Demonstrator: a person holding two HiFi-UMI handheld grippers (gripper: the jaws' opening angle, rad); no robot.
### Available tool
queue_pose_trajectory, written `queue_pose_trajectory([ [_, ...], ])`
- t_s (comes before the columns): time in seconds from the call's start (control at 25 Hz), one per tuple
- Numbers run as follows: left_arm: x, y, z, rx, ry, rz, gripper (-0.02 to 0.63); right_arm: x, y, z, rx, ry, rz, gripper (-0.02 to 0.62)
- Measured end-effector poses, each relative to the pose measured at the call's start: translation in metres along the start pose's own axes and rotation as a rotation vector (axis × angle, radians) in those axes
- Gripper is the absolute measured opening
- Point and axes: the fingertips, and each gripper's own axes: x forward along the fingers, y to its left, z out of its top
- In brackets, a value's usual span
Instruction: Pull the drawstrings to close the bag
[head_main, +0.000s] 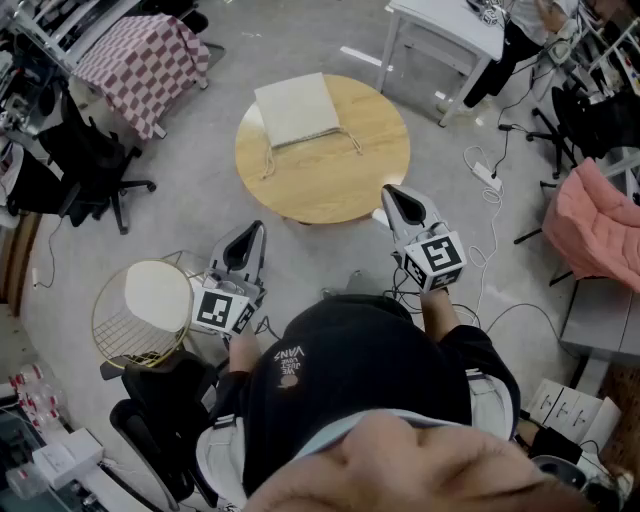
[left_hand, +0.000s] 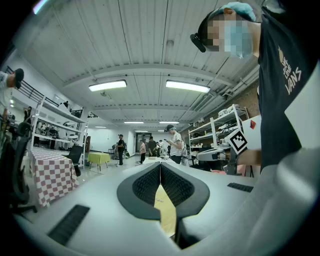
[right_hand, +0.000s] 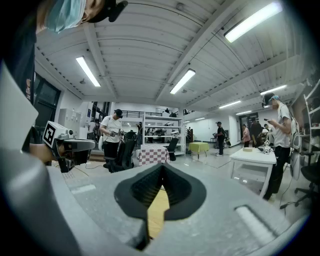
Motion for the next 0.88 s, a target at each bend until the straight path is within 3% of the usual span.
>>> queue_pose_trajectory([
  [0.48,0.001,0.000,-0.009,-0.020,0.017,-0.005,0.000,0.004,0.001,-0.003,0.017,-0.001,0.012,-0.003],
  [0.88,0.044,0.019,-0.020,-0.037,0.041,-0.009,0.000,0.042,-0.028,-0.006,0.044,-0.006,0.020,-0.002],
])
